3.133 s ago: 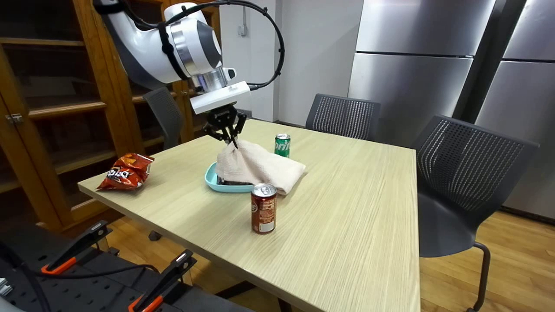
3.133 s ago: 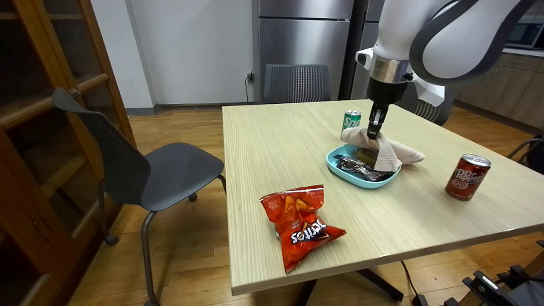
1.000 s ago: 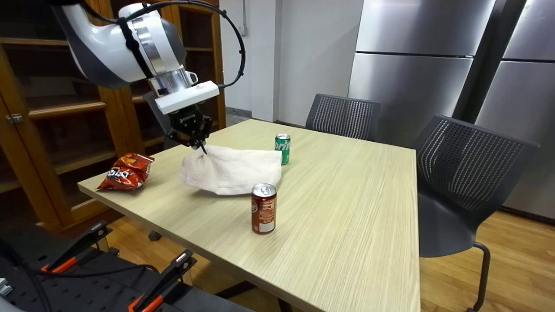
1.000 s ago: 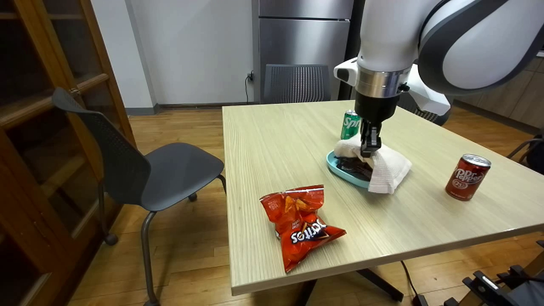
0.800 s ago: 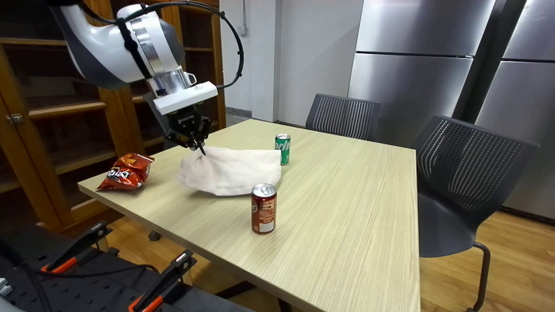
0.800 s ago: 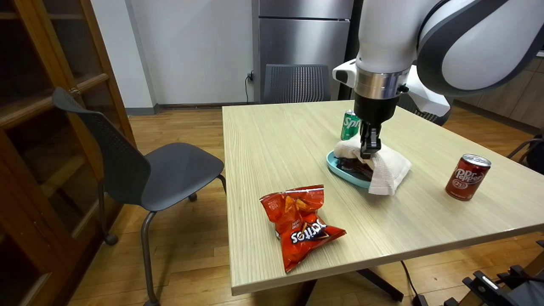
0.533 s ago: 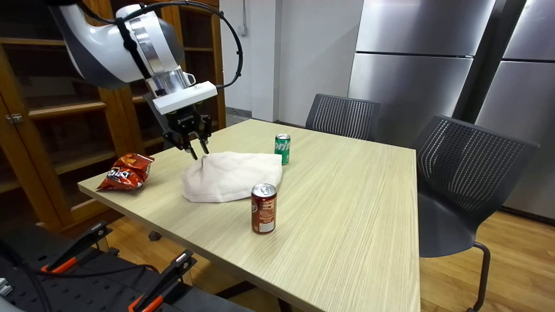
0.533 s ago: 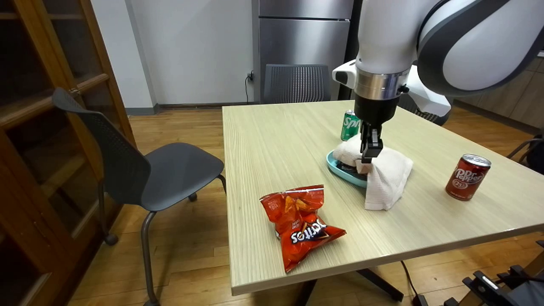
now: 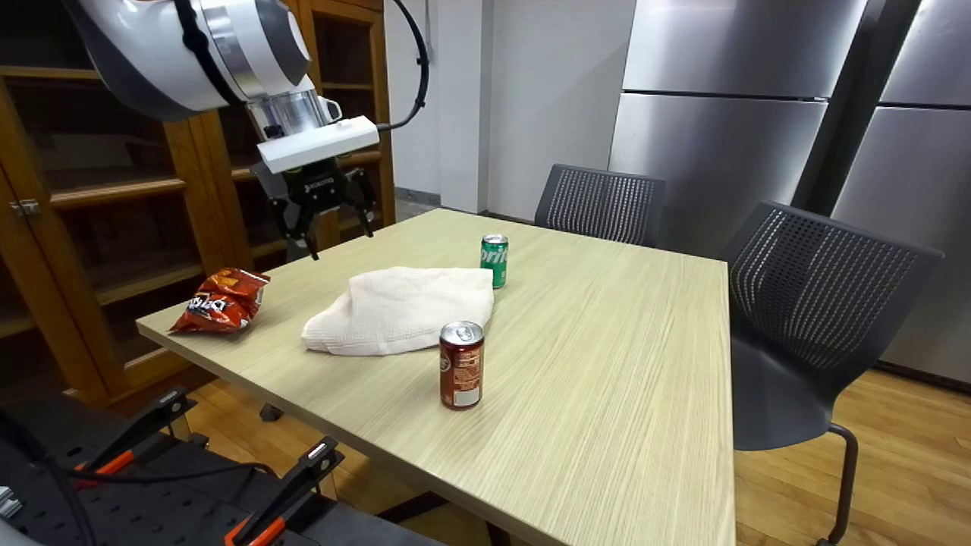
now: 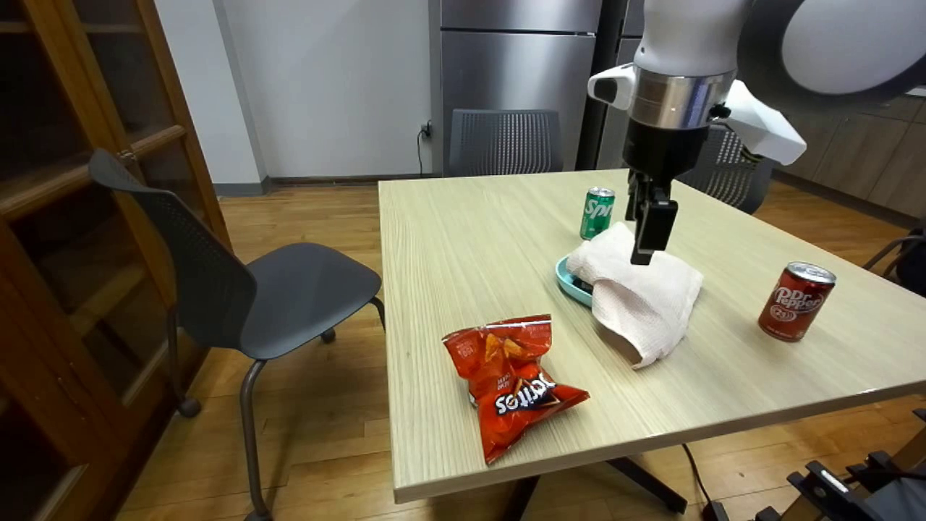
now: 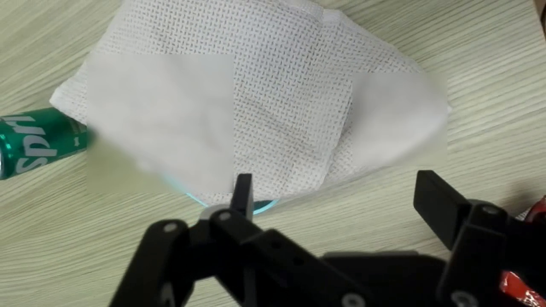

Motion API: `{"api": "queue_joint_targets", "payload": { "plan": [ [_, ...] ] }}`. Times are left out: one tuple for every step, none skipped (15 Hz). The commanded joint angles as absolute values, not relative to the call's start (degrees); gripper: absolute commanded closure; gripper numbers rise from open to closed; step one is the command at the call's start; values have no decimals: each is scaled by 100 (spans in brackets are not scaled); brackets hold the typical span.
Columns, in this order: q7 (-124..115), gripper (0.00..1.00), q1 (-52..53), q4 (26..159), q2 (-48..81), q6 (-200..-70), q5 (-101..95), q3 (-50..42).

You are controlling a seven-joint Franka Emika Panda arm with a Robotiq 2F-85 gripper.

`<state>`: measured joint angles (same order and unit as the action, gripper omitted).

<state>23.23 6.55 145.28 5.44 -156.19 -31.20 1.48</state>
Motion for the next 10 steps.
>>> {"api": "queue_joint_targets", "payload": {
  "plan": [
    [3073,0,400,14794,-36,-15159,-2474,227],
    [3186,0,354,14818,-130,-15060,-2387,182],
    [3272,0,294,14833,-197,-14986,-2306,131],
    [3419,0,239,14844,-247,-14922,-2151,93],
    [3609,0,180,14872,-283,-14930,-1890,41],
    [3855,0,135,14898,-312,-14899,-1487,-14],
    [4024,0,96,14910,-344,-14867,-1165,-73],
    [4228,0,59,14916,-374,-14812,-842,-131],
    [4413,0,23,14928,-422,-14765,-533,-196],
    [4553,0,-5,14928,-457,-14709,-287,-248]
  ]
}}
